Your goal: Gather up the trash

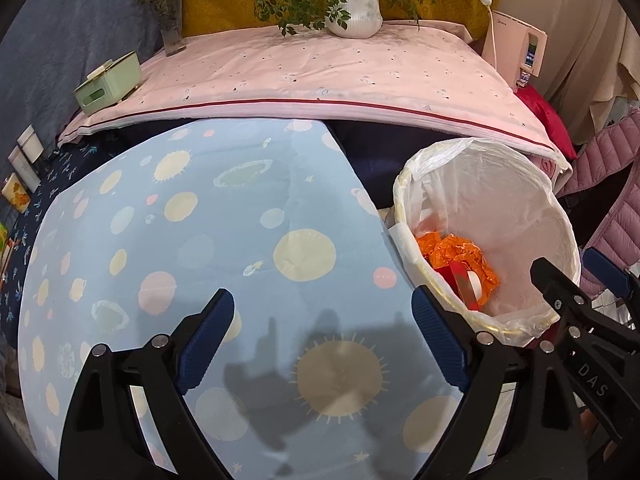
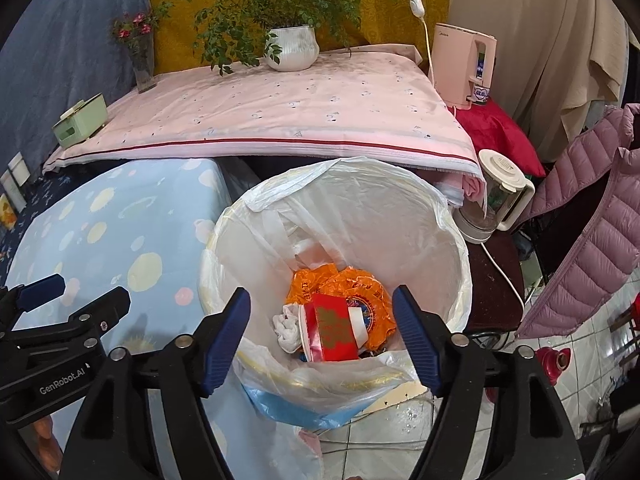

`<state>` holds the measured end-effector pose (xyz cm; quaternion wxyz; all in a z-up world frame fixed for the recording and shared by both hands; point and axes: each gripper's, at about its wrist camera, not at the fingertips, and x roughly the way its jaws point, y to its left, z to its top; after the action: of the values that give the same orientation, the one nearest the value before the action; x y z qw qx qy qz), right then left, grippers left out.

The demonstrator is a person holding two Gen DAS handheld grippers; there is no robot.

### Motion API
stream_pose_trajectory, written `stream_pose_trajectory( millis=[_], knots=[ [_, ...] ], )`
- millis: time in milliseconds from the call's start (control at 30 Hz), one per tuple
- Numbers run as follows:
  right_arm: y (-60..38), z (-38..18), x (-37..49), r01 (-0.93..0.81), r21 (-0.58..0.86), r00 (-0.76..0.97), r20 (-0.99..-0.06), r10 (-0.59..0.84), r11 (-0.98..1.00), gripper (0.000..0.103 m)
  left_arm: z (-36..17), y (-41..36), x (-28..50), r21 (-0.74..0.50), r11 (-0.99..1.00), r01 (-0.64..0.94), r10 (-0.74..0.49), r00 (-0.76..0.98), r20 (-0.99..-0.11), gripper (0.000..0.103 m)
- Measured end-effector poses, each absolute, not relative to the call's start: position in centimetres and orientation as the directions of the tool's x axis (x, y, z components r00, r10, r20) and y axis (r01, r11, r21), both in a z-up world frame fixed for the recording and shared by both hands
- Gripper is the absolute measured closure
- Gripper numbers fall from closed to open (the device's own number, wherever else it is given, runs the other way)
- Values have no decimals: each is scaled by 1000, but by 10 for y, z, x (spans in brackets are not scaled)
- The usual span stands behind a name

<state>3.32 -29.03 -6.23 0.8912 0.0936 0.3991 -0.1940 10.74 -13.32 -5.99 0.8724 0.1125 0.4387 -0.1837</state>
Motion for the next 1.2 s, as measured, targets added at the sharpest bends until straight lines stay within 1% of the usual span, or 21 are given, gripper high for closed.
stream_pose_trajectory(
  millis=[133, 167, 267, 333, 400, 1200],
  knots=[
    [-288, -64, 32, 419, 8, 604, -749, -272, 908, 24, -62, -127, 104, 35, 912, 408, -214, 549, -808, 14],
    [-288, -64, 32, 420, 10, 604, -750, -271, 907, 20, -63, -126, 104, 36, 913, 406, -212, 549, -809, 14],
    [-288, -66, 30, 422, 21, 604, -752, -264, 906, 18, -64, -124, 102, 37, 915, 401, -208, 548, -810, 13],
    [-287, -67, 30, 419, 19, 603, -753, -262, 908, 14, -65, -123, 101, 35, 916, 399, -207, 547, -811, 13],
    [-286, -68, 29, 413, 9, 602, -753, -265, 911, 6, -65, -123, 101, 38, 916, 399, -205, 548, -811, 13],
    [-290, -71, 13, 448, -35, 578, -751, -319, 893, 7, -68, -126, 91, 68, 917, 393, -185, 569, -802, 12]
  ],
)
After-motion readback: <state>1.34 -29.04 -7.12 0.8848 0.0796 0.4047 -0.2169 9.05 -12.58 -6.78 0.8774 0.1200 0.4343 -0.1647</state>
